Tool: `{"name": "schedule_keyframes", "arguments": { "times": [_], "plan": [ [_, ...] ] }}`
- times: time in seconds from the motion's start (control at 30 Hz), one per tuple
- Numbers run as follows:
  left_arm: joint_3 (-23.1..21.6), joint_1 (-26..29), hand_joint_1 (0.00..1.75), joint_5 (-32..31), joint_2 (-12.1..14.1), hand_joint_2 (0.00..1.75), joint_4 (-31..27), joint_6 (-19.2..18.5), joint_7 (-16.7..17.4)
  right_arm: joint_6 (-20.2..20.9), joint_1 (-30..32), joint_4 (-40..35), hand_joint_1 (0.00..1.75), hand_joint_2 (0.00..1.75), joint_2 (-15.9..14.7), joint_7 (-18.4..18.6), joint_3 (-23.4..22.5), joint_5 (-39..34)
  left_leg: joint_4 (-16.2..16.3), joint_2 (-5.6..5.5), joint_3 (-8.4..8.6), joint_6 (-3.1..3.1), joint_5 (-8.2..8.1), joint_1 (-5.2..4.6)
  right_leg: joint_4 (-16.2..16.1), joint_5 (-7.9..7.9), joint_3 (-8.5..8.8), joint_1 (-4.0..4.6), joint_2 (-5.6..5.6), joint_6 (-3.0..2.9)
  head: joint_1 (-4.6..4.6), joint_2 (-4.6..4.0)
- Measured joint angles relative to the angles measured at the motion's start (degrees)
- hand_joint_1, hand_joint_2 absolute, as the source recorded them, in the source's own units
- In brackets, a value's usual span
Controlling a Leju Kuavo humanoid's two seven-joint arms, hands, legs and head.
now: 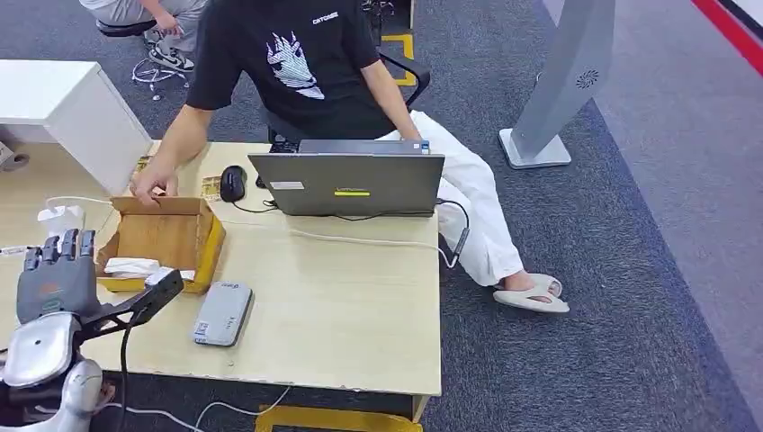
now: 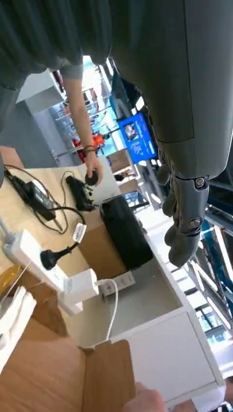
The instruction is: Pass the card to the sensor for recognition and then transmit it.
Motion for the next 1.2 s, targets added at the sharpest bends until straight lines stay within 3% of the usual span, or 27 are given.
{"name": "schedule_keyframes", "arguments": {
  "times": [0.3,0.8,1.0,1.2],
  "plan": [
    [-0.95,-0.09,0.00,0.00,0.64,1.75,2.69,6.69,-1.81,0.00,-0.13,1.40,0.00,1.75,-0.13,0.66,0.48,0.00,0.00,0.00,0.01,0.00,0.00,-0.01,-0.01,0.00,0.01,-0.01,0.00,0.00,-0.02,0.00],
    [-0.95,-0.06,0.00,-0.02,0.64,1.75,5.53,7.50,-1.66,-0.31,-0.14,1.86,0.00,1.75,-0.15,0.66,0.53,0.00,0.00,0.00,0.01,0.00,0.00,-0.01,0.00,0.00,0.01,0.00,0.00,0.00,-0.02,0.00],
    [-0.95,-0.04,0.00,0.00,0.61,1.75,7.17,11.15,-1.79,-0.42,-0.13,1.84,0.00,1.75,-0.15,0.57,0.53,0.00,0.00,0.01,0.01,0.00,0.00,-0.01,-0.01,0.00,0.00,-0.01,0.01,0.00,0.00,0.00],
    [-0.55,-0.03,0.00,0.00,-0.30,1.75,9.60,12.18,-3.47,-0.37,-0.12,1.79,0.00,1.75,-0.15,0.66,0.55,0.00,0.00,0.00,0.00,0.00,0.00,-0.01,0.00,0.00,0.01,-0.01,0.00,0.00,0.00,0.00]
  ]
}}
